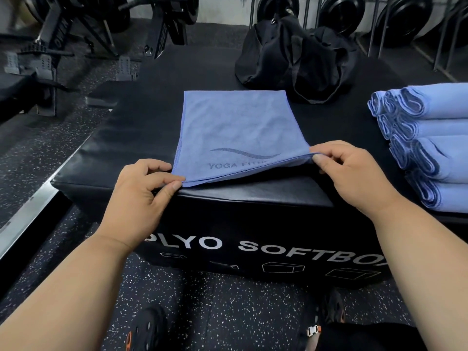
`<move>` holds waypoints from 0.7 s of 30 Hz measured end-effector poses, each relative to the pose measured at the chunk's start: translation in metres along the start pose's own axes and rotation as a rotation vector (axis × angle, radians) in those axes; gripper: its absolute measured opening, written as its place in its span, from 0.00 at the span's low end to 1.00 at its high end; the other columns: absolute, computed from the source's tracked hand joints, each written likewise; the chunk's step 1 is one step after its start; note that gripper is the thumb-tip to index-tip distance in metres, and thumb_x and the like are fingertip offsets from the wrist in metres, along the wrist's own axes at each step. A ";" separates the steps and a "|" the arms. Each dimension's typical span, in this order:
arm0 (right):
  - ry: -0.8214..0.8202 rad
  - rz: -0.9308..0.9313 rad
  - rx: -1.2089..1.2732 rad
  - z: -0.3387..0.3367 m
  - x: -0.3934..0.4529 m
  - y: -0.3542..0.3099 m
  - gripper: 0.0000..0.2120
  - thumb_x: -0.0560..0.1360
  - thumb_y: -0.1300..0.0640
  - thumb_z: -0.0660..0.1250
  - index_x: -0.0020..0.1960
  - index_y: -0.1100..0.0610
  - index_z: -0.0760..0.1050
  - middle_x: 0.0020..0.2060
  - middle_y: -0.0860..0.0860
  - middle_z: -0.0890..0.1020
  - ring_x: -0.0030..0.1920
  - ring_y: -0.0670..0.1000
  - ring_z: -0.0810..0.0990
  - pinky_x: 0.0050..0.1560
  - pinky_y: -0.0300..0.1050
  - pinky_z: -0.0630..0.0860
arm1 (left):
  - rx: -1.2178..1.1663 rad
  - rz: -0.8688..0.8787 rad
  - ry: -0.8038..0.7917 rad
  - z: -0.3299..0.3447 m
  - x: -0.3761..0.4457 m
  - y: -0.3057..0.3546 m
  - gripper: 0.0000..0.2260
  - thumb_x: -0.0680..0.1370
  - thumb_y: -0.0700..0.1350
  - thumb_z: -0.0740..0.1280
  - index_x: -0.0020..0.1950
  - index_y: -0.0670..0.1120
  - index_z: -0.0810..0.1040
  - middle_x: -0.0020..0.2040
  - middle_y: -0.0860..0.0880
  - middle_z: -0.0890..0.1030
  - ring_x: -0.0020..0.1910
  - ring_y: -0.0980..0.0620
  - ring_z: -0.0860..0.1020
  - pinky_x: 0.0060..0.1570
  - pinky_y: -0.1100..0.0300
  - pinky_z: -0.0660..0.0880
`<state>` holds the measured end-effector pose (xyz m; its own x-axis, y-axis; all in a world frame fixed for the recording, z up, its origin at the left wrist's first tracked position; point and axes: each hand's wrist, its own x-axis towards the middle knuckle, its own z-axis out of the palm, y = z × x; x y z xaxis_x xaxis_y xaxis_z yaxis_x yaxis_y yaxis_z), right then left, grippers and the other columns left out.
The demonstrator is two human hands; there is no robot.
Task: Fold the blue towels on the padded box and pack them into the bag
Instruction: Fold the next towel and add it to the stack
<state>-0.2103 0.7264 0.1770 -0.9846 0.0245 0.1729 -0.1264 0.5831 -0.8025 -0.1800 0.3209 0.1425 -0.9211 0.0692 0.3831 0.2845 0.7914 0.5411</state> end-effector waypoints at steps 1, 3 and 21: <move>0.006 0.038 0.075 0.000 -0.001 -0.002 0.08 0.83 0.57 0.69 0.57 0.49 0.86 0.52 0.44 0.86 0.44 0.45 0.83 0.47 0.36 0.76 | 0.000 0.000 0.014 0.001 0.001 0.003 0.08 0.81 0.51 0.70 0.53 0.53 0.88 0.58 0.56 0.79 0.60 0.45 0.78 0.62 0.49 0.75; 0.017 0.093 0.194 0.001 -0.003 -0.007 0.09 0.84 0.57 0.67 0.57 0.49 0.85 0.47 0.47 0.87 0.41 0.46 0.84 0.42 0.40 0.79 | -0.015 0.003 0.042 0.002 0.002 0.011 0.06 0.82 0.46 0.70 0.49 0.52 0.86 0.56 0.57 0.79 0.59 0.49 0.78 0.62 0.56 0.72; 0.063 -0.006 0.486 -0.002 -0.004 -0.011 0.18 0.80 0.74 0.67 0.50 0.51 0.69 0.44 0.50 0.82 0.44 0.49 0.82 0.53 0.43 0.82 | -0.744 -0.330 0.039 -0.010 0.014 0.042 0.11 0.71 0.43 0.79 0.51 0.49 0.83 0.47 0.50 0.87 0.46 0.55 0.82 0.54 0.65 0.79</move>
<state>-0.2044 0.7218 0.1861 -0.9764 0.0798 0.2009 -0.1889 0.1372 -0.9724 -0.1781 0.3492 0.1782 -0.9823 -0.1292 0.1358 0.1151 0.1555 0.9811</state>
